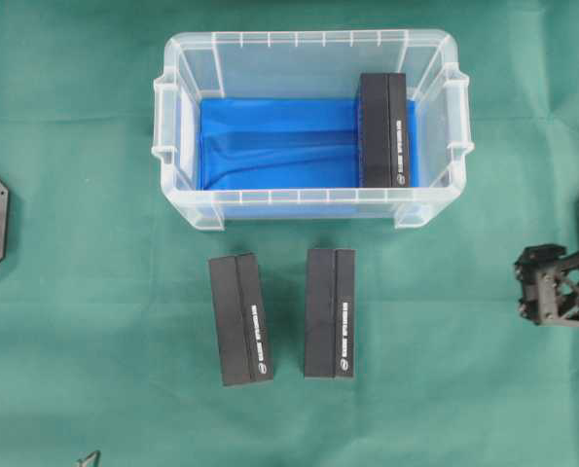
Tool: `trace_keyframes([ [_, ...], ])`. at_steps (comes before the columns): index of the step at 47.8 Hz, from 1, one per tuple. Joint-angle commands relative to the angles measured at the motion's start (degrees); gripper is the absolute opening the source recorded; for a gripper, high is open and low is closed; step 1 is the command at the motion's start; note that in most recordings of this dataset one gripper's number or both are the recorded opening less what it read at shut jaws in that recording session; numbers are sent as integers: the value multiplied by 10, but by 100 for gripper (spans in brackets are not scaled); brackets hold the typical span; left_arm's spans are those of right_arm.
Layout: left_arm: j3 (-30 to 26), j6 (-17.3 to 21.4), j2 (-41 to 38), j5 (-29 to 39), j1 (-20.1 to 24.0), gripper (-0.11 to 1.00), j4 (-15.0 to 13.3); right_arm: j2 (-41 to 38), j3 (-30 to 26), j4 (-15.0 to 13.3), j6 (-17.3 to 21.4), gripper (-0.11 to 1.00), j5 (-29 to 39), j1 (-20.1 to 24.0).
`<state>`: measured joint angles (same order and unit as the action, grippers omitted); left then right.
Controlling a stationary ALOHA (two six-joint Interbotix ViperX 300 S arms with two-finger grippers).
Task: Take the box out of the case with the right arm.
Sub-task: 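Withdraw the right gripper to the right side of the table, then move the right gripper over the right black box in the bin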
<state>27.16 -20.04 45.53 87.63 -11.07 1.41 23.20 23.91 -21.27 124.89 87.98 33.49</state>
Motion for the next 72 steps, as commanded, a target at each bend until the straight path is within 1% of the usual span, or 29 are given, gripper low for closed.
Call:
trace_keyframes([
  [1,-5,0,1,-3,2,0,2,10,-1,-3,-2,90,2,3],
  [13,-5,0,1,-2,2,0,2,11,1,-3,-4,90,3,-1],
  [17,-4,0,1,-3,2,0,2,16,4,-3,-11,90,3,-11],
  [21,-4,0,1,-3,2,0,2,28,11,-3,-28,90,2,-31],
  [29,-4,1,1,-3,2,0,2,59,27,-4,-101,90,-4,-98],
  [37,-4,1,1,-3,2,0,1,81,35,-4,-201,90,-32,-189],
  [38,-4,1,2,-3,2,0,2,83,35,-3,-219,90,-37,-207],
  [44,-4,1,1,-2,2,0,2,85,38,0,-296,90,-59,-279],
  [48,-4,1,1,-3,2,0,2,85,40,5,-344,90,-73,-325],
  [53,-4,0,-1,-3,2,0,1,85,40,22,-398,90,-91,-383],
  [57,-4,0,-2,-3,2,0,2,85,40,30,-425,90,-100,-410],
  [60,-4,0,-3,-3,2,0,2,84,40,32,-435,90,-104,-419],
  [72,-4,0,-4,-3,2,0,2,83,42,33,-434,90,-104,-421],
])
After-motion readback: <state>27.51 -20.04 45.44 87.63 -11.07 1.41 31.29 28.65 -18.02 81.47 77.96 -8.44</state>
